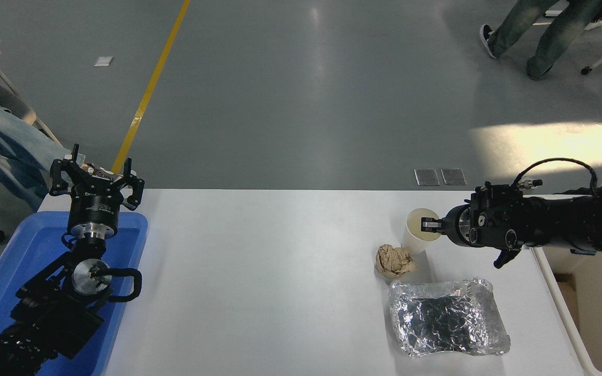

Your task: Pick up paper cup place in dustbin

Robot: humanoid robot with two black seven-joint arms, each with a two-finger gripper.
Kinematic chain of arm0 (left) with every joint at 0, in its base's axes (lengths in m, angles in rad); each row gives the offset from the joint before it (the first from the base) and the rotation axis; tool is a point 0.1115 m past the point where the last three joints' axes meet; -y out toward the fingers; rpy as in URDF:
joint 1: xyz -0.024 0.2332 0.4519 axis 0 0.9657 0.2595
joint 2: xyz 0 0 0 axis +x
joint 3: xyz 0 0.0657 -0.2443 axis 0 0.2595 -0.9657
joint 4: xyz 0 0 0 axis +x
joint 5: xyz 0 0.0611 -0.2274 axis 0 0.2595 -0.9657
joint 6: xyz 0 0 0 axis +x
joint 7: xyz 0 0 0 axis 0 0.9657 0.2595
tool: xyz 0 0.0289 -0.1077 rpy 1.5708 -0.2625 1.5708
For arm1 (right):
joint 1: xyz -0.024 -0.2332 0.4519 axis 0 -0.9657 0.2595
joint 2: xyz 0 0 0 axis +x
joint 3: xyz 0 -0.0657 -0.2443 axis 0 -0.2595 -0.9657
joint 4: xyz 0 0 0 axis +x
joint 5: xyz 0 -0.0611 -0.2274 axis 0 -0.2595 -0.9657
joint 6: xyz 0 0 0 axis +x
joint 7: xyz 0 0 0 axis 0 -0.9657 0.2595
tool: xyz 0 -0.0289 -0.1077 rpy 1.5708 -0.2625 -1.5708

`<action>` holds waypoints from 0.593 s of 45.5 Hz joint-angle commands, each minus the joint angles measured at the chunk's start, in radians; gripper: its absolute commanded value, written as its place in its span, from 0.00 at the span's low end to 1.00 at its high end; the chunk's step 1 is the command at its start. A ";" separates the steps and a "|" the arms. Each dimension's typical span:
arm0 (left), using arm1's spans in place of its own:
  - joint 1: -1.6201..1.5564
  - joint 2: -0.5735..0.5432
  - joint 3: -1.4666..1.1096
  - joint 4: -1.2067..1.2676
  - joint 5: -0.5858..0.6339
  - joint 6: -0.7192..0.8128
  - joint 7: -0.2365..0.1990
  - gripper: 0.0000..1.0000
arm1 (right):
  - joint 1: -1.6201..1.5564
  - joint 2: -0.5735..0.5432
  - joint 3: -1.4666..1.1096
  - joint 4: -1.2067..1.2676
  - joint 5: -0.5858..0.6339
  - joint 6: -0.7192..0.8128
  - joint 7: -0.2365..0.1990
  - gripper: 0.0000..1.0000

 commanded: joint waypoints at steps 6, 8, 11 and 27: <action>0.000 0.000 0.000 0.000 0.000 0.000 0.001 0.99 | 0.208 -0.121 -0.049 0.198 -0.003 0.030 0.009 0.00; 0.000 0.000 0.000 0.000 0.000 0.000 0.001 0.99 | 0.268 -0.149 -0.066 0.249 -0.003 0.044 0.009 0.00; 0.000 0.000 0.000 0.000 0.000 -0.002 0.001 0.99 | 0.357 -0.190 -0.090 0.306 -0.003 0.067 0.009 0.00; 0.002 0.000 0.000 0.000 0.002 -0.002 0.001 0.99 | 0.797 -0.275 -0.282 0.415 0.011 0.228 0.016 0.00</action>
